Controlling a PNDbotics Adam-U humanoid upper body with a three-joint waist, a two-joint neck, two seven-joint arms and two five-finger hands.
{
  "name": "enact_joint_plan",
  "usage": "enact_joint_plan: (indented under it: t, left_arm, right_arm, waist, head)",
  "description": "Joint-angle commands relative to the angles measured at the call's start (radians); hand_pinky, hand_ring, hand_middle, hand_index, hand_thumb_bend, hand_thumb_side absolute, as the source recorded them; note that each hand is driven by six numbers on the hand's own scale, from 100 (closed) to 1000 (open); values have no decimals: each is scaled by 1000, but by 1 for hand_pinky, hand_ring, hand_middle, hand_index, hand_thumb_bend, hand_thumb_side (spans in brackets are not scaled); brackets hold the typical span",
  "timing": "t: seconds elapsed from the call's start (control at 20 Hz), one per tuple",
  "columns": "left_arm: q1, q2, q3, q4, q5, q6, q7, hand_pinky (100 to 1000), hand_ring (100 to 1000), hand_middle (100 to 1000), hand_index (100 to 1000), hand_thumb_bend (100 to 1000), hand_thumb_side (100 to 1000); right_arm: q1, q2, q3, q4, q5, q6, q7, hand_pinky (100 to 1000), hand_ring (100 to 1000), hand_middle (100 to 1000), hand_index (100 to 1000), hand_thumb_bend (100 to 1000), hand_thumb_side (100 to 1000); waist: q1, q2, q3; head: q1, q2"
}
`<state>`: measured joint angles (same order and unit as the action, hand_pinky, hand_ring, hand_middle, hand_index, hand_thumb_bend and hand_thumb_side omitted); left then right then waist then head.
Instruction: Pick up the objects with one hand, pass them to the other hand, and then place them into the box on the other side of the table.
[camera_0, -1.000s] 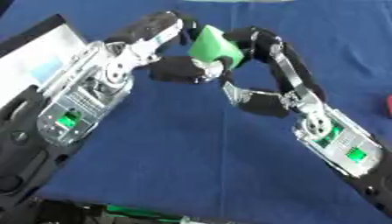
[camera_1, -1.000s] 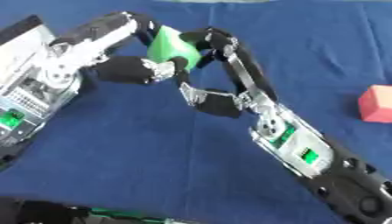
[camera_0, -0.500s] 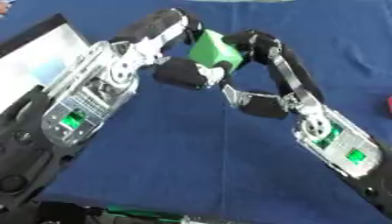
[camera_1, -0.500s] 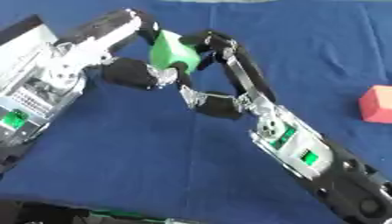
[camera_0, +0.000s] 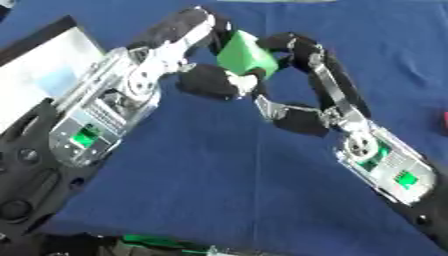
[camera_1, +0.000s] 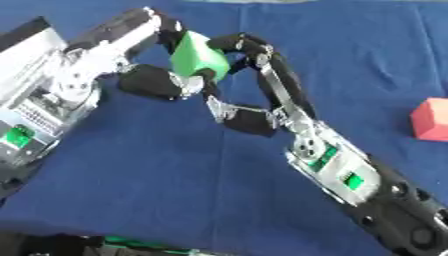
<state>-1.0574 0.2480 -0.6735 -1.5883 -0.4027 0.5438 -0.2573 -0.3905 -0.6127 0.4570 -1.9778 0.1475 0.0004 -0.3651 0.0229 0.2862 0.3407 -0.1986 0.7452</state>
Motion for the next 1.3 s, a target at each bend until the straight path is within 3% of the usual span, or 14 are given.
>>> enact_joint_plan:
  t: [0.05, 0.3, 0.5, 0.7, 1.0, 1.3]
  left_arm:
    - [-19, 22, 18, 10, -10, 9, 13, 851, 662, 574, 451, 100, 181]
    - [-16, 25, 22, 27, -23, 7, 21, 848, 662, 573, 430, 100, 184]
    - [-16, 29, 27, 41, -33, 0, 32, 844, 658, 569, 419, 100, 189]
    - [-13, 30, 31, 53, -40, -6, 50, 839, 653, 565, 413, 100, 189]
    - [-9, 41, 34, 68, -46, -17, 68, 832, 646, 558, 406, 100, 184]
    - [-17, 87, 35, 46, -55, -34, 59, 818, 647, 560, 407, 100, 160]
  right_arm:
    - [-4, -11, 1, -22, 14, -3, -14, 647, 828, 670, 707, 188, 100]
    - [0, -12, -1, -22, 32, 5, -31, 685, 897, 766, 791, 245, 115]
    - [4, -13, -3, -22, 53, 23, -37, 718, 961, 843, 865, 204, 310]
    - [7, -13, -3, -22, 71, 33, -42, 730, 987, 875, 887, 199, 374]
    - [14, -15, -2, -22, 87, 46, -35, 737, 996, 887, 895, 191, 386]
    - [29, -25, -6, -22, 88, 56, -37, 738, 992, 884, 892, 181, 339]
  waist:
    - [-1, -19, 0]
    - [-2, -19, 0]
    - [-2, -21, -1]
    - [-3, -22, -2]
    - [-2, -23, 0]
    - [4, -32, 3]
  head:
    - [3, -7]
    - [5, -6]
    - [8, -7]
    - [10, -8]
    - [13, -8]
    - [28, 2]
